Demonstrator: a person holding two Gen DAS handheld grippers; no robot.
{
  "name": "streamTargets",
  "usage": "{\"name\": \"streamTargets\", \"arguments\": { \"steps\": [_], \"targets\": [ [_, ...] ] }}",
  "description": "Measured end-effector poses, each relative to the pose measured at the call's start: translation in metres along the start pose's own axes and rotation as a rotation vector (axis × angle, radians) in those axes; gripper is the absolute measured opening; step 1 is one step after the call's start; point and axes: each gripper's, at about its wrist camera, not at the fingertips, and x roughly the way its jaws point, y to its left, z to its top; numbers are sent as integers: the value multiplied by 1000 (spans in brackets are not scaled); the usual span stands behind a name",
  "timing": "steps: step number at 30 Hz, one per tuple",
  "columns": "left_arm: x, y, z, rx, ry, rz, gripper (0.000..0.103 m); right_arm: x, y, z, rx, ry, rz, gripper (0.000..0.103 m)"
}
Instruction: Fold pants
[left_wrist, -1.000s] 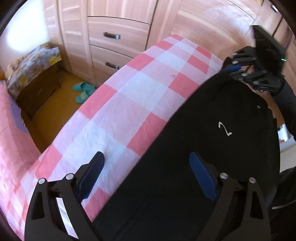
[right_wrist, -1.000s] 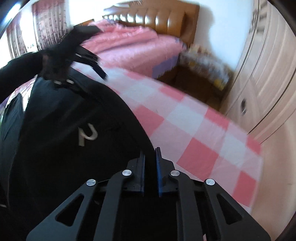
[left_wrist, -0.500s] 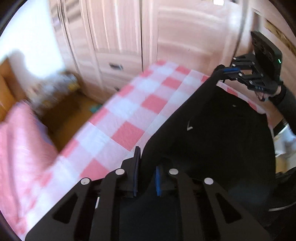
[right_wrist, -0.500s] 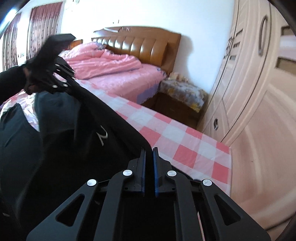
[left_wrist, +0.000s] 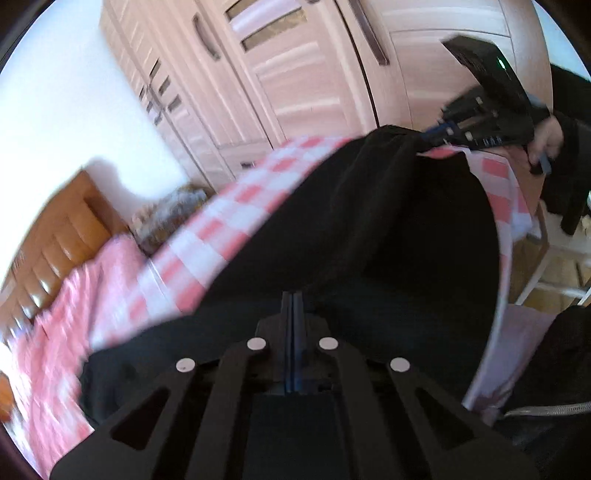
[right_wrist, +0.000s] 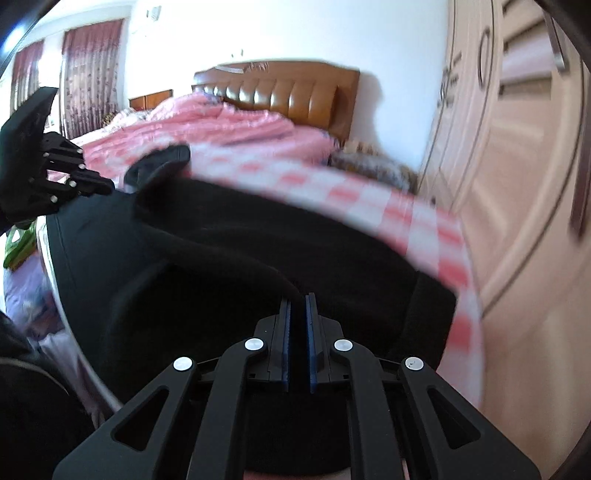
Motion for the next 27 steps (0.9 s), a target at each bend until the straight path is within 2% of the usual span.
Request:
{"name": "streamTargets", "arguments": {
  "steps": [2,5,6,7,8,9,10,11,13,14,17,19,20,22,23,24,25,27],
  "targets": [
    [9,-11,-15,-33,29,18,0,10,7,-19,37,23,-5,8],
    [24,-17,-29,-104,57,31,0,15,13,-29,80,19,-14,9],
    [25,-14,-32,-141,57,14,1,14,13,-29,94,14,-13,9],
    [24,-8,-34,-211,53,-36,4,14,12,-28,107,10,-12,9],
    [21,-1,-33,-279,37,-71,15,14,13,-27,107,9,-15,10],
    [19,6,-33,-334,25,-86,55,11,16,-28,100,12,-20,10],
    [18,22,-29,-438,13,-125,83,12,18,-28,92,18,-26,10],
    [20,35,-26,-516,5,-169,98,10,22,-31,91,21,-31,11],
    [25,59,-16,-681,-11,-250,98,12,25,-35,96,28,-42,11],
    [31,70,-9,-740,9,-255,98,14,27,-38,102,32,-44,12],
    [69,93,5,-865,220,-197,99,13,26,-42,130,33,-44,15],
    [95,100,4,-959,312,-213,97,12,26,-43,148,37,-42,18],
    [104,100,4,-981,341,-200,96,10,26,-43,153,37,-44,24],
    [119,105,4,-1023,388,-141,89,6,27,-46,160,30,-41,49],
    [125,106,2,-1037,405,-110,79,3,28,-47,166,18,-41,68],
    [131,104,0,-1053,424,-77,57,1,29,-50,171,7,-40,74],
    [139,106,-3,-1084,444,-47,44,-1,28,-50,179,0,-35,74],
    [135,105,-11,-1104,421,-33,25,-2,26,-52,194,11,-43,76]
  ]
}}
